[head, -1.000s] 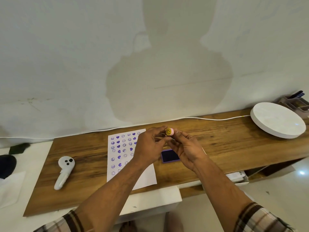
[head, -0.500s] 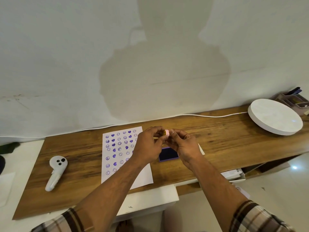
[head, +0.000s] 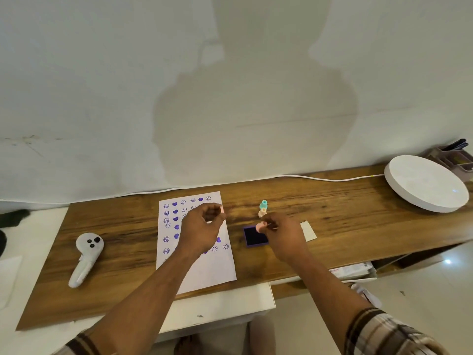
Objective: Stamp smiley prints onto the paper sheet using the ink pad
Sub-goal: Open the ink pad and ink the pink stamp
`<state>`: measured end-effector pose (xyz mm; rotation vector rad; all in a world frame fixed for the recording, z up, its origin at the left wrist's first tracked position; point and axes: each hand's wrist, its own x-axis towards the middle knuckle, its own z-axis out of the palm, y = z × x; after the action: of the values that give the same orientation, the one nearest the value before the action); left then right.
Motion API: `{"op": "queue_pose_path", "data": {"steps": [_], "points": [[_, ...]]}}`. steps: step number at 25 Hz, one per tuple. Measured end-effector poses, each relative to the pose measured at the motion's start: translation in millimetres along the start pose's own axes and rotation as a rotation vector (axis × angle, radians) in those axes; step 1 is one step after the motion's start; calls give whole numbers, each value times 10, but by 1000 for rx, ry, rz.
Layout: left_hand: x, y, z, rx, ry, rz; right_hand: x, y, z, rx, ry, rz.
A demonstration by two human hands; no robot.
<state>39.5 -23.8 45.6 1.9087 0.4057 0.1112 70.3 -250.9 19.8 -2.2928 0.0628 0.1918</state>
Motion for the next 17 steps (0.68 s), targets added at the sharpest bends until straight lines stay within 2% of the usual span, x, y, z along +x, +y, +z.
{"op": "queue_pose_path", "data": {"steps": [4, 8, 17], "points": [[-39, -368, -101, 124, -16, 0, 80, 159, 244, -312, -98, -31], [-23, -550, -154, 141, -10, 10, 175, 202, 290, -376, -58, -67], [-1, -685, -29, 91, -10, -6, 265, 179, 334, -634, -115, -245]]}}
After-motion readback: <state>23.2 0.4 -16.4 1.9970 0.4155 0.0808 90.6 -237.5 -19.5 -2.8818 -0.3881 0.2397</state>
